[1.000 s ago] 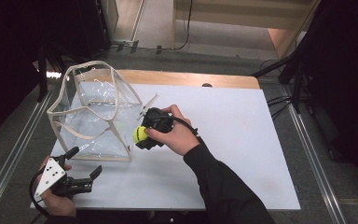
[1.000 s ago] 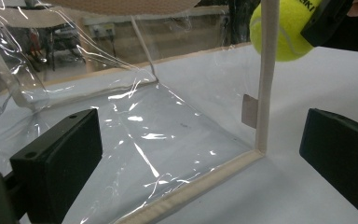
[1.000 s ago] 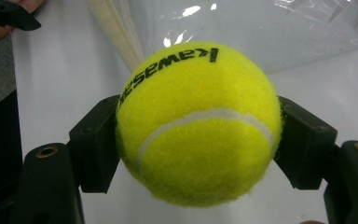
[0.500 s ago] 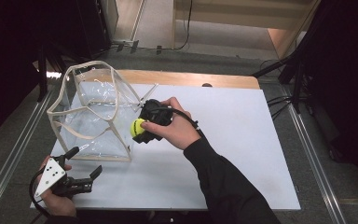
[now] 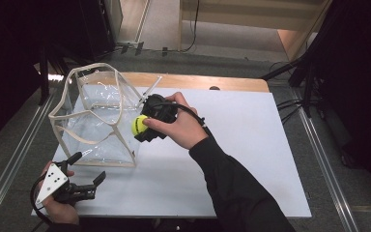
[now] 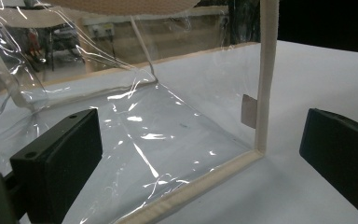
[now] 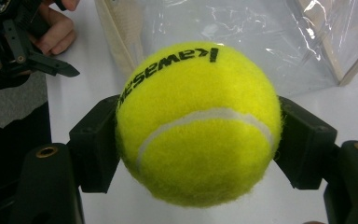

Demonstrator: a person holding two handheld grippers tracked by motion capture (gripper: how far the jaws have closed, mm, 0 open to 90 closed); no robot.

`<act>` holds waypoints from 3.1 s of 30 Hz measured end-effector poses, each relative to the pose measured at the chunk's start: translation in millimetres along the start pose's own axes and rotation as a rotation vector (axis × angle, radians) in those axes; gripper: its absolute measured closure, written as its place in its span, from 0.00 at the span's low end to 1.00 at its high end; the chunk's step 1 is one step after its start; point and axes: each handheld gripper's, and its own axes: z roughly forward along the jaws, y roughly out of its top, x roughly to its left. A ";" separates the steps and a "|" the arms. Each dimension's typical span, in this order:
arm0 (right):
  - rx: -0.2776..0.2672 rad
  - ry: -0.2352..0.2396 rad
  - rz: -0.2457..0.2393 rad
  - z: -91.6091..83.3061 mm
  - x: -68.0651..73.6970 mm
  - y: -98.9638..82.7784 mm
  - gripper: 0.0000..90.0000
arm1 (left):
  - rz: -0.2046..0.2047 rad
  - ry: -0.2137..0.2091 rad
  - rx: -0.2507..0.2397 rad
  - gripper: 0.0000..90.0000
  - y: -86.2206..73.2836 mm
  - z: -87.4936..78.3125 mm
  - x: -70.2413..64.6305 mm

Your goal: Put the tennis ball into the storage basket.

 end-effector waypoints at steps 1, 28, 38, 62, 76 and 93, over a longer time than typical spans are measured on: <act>0.003 -0.003 -0.003 -1.8 -0.2 1.7 0.27 | 0.001 0.000 0.001 0.00 0.0 0.0 0.0; -0.022 0.009 -0.022 -25.6 1.8 31.7 0.27 | 0.001 -0.003 0.001 0.00 0.0 0.3 -0.1; -0.026 0.004 -0.035 -35.2 0.9 44.2 0.27 | 0.002 -0.003 0.002 0.00 0.0 0.3 0.0; -0.034 -0.004 -0.052 -42.3 3.6 71.7 0.27 | 0.002 -0.007 0.005 0.00 0.1 0.4 0.3; -0.039 0.000 -0.075 -38.3 6.9 88.9 0.27 | -0.003 -0.010 -0.001 0.00 -0.1 0.5 0.3; -0.042 -0.002 -0.084 -24.9 9.2 105.0 0.27 | -0.006 -0.012 -0.004 0.00 -0.2 -0.2 1.1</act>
